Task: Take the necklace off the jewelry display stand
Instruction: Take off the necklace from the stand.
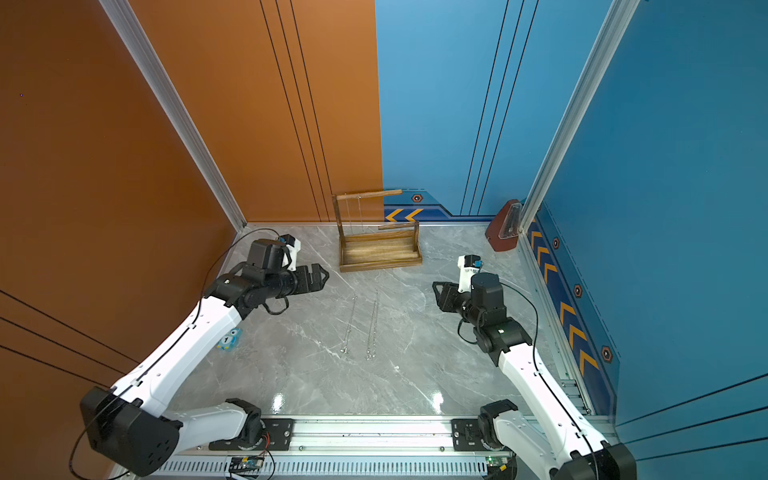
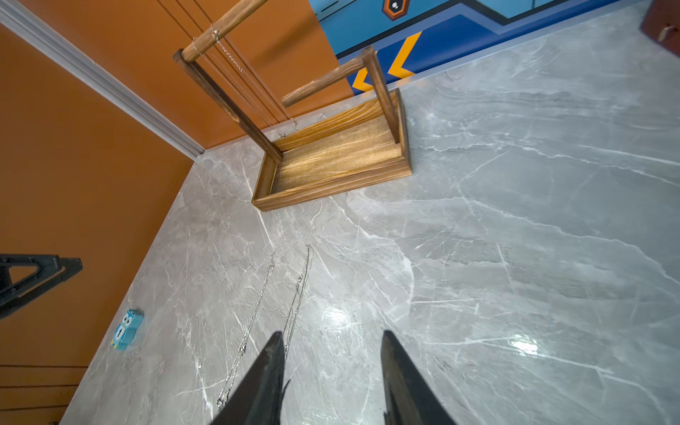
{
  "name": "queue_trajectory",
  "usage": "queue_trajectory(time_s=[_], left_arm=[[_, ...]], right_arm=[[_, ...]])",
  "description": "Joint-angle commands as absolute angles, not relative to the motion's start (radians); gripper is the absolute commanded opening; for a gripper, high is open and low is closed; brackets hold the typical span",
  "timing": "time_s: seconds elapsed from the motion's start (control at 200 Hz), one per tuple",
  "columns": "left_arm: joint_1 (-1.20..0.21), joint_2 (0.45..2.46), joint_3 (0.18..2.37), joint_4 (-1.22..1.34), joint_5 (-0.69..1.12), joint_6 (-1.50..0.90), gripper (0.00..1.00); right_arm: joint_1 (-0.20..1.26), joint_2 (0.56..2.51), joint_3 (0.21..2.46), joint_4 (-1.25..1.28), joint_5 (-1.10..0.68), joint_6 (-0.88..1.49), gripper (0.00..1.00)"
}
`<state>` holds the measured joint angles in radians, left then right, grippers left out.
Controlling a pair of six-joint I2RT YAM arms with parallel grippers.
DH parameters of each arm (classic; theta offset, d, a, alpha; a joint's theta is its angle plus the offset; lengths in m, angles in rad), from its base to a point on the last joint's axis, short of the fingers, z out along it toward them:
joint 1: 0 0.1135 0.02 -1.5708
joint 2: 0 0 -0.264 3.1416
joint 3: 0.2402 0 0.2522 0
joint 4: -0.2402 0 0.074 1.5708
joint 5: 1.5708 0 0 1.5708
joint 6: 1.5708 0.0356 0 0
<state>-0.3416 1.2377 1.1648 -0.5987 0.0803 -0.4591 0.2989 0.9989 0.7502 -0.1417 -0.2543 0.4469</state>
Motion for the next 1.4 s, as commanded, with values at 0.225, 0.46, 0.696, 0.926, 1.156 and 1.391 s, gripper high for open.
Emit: queue_trajectory(time_s=[0.225, 0.46, 0.696, 0.926, 1.156, 1.391], left_arm=[[-0.340, 1.265, 1.052, -0.561, 0.050, -0.471, 0.98], [-0.360, 1.290, 1.045, -0.552, 0.103, -0.495, 0.98], [-0.382, 1.284, 1.041, -0.552, 0.109, -0.509, 0.98], [-0.390, 1.288, 1.043, -0.552, 0.130, -0.514, 0.98], [-0.379, 1.286, 1.046, -0.552, 0.150, -0.519, 0.98], [-0.370, 1.296, 1.049, -0.548, 0.181, -0.524, 0.98]], right_arm=[[0.468, 1.363, 1.142, -0.268, -0.152, 0.377, 0.37], [0.498, 1.614, 1.401, -0.204, -0.117, 0.436, 0.35], [0.495, 1.934, 1.780, -0.263, -0.132, 0.505, 0.38], [0.497, 2.155, 2.040, -0.178, -0.143, 0.568, 0.39], [0.494, 2.296, 2.201, -0.114, -0.154, 0.599, 0.37], [0.491, 2.408, 2.376, -0.190, -0.146, 0.580, 0.35]])
